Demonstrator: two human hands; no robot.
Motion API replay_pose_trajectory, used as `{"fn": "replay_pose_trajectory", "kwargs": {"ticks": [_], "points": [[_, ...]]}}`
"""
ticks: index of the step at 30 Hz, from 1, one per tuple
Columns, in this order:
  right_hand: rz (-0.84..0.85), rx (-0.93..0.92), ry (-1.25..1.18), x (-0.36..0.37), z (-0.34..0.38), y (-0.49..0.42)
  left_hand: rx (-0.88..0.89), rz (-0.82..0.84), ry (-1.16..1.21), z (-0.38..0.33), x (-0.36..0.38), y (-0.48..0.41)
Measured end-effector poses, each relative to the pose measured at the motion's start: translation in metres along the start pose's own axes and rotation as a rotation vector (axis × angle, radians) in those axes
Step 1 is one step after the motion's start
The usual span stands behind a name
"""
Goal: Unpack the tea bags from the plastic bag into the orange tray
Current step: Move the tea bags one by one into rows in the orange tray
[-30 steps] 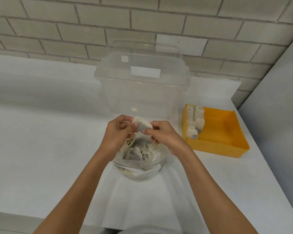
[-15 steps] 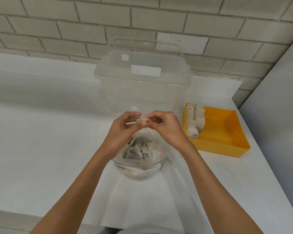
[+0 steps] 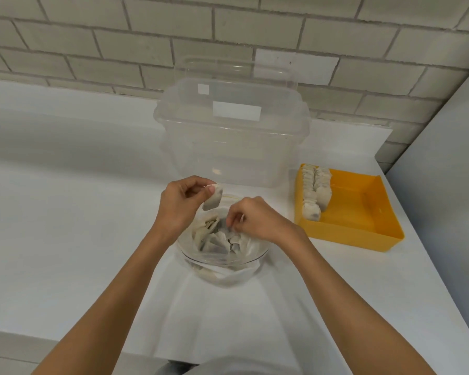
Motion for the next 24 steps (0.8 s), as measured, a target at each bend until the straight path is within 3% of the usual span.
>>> {"fn": "replay_pose_trajectory", "kwargs": {"ticks": [4,16,24], "points": [[0.178,0.015,0.156,0.015,0.0,-0.004,-0.01,0.002,-0.001,0.004,0.001,0.002],[0.022,-0.011,0.007,0.008,-0.002,0.0,-0.027,-0.004,-0.022,0.004,-0.001,0.001],[-0.079,0.009,-0.384,-0.024,-0.004,0.019,0.002,0.035,-0.024,-0.006,0.003,-0.003]]}}
Point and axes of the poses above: each hand's wrist, its own y-axis away from the middle knuckle, its own x-axis out of the palm, z = x × y, the point moved 2 cm from there along -y, towards the middle knuckle, and after that the axes turned 7 degrees about z, right-handed, at the moved point
